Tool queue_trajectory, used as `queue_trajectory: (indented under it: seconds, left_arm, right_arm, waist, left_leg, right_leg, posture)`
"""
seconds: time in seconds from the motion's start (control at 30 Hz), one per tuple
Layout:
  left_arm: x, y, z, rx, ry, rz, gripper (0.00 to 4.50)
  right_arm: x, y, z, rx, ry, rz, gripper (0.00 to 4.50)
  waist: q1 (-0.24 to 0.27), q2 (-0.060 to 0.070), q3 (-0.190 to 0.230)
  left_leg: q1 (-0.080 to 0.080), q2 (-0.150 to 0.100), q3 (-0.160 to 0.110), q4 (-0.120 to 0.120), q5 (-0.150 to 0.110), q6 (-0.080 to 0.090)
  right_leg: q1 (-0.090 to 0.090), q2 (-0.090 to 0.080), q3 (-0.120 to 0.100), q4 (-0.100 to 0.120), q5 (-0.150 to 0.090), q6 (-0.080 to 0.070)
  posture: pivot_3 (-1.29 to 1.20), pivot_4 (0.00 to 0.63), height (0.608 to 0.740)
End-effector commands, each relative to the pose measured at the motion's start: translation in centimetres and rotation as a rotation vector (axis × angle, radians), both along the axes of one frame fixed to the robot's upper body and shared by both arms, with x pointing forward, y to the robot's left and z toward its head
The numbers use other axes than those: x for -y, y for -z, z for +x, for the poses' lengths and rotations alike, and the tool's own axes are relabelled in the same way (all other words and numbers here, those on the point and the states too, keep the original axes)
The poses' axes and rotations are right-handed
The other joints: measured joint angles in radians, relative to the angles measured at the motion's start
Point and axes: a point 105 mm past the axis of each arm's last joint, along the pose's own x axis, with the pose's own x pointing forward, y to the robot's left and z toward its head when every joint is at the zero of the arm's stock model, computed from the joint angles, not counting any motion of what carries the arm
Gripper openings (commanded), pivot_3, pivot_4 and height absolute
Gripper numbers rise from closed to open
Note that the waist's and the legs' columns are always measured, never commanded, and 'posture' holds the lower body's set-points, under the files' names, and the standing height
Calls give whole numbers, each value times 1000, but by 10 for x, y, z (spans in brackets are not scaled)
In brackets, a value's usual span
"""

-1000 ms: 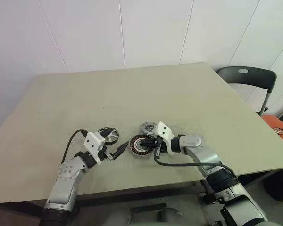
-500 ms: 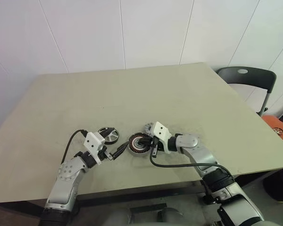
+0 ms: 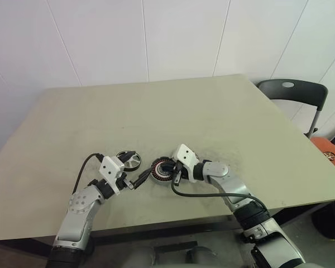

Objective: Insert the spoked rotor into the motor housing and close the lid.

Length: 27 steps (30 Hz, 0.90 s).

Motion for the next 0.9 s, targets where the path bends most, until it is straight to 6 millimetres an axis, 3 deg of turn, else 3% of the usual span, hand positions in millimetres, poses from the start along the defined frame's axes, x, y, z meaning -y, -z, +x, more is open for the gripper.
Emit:
queue_trajectory:
  seconds: [0.03,0.43,0.9]
  left_arm:
    - [3,-10,3,40,10,-2,4500]
    - [2,-10,2,41,7,0,4500]
    - [1,-10,2,39,11,2,4500]
  right_arm:
    - [0,13,4,-45,54,-49,25]
    - [25,16,17,-45,106,-133,25]
    - [49,30,13,-77,110,-252,25]
  waist:
    - [-2,0,0]
    - [0,0,0]
    - [6,0,0]
  left_leg:
    - [0,0,0,0,0,0]
    - [8,4,5,1,-1,-2]
    - [8,4,5,2,-1,-2]
  right_leg:
    - [0,0,0,0,0,0]
    - [8,0,0,1,-1,-3]
    - [10,-1,0,-2,-2,-3]
  posture:
    - [0,0,740]
    - [0,0,740]
    - [0,0,740]
